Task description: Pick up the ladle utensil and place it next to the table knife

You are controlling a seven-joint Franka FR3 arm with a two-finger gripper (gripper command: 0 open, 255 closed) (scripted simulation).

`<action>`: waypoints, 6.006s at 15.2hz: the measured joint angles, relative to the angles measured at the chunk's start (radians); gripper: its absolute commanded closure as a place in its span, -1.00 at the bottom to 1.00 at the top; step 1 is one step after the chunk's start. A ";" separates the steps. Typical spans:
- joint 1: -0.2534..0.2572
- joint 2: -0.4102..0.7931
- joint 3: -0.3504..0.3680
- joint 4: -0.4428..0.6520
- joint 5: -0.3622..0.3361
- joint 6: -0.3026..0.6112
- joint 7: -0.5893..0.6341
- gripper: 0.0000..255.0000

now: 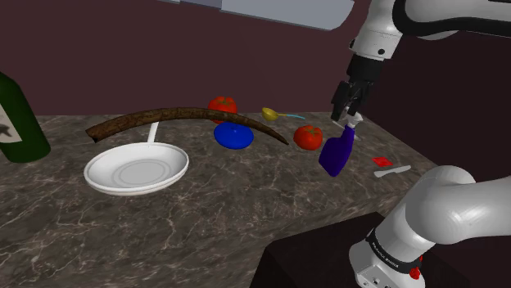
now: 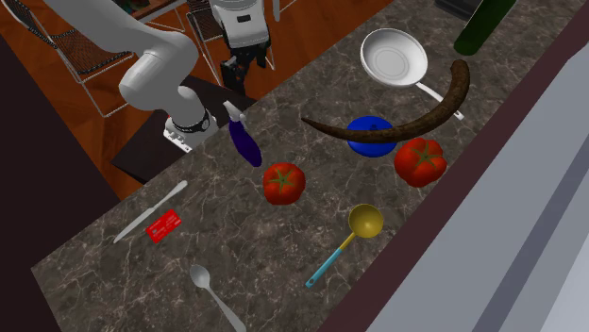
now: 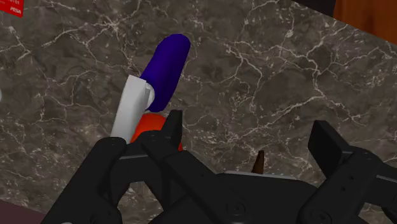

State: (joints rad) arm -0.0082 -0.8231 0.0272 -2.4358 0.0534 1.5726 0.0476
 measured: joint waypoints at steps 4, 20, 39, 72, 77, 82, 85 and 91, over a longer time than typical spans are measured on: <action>0.004 0.019 -0.046 -0.027 -0.042 0.056 -0.095 -1.00; 0.087 0.437 -0.387 0.038 -0.195 0.522 -0.818 -1.00; 0.100 1.154 -0.442 0.563 0.219 0.750 -1.706 -1.00; 0.097 1.165 -0.439 0.603 0.220 0.724 -1.709 1.00; 0.101 1.138 -0.449 0.635 0.199 0.667 -1.693 1.00; 0.104 1.115 -0.456 0.672 0.181 0.610 -1.679 1.00; 0.107 1.100 -0.459 0.692 0.170 0.577 -1.668 1.00; 0.083 1.031 -0.484 0.633 0.151 0.567 -1.714 1.00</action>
State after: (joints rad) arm 0.0752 0.2082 -0.4572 -1.8027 0.2045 2.1401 -1.6669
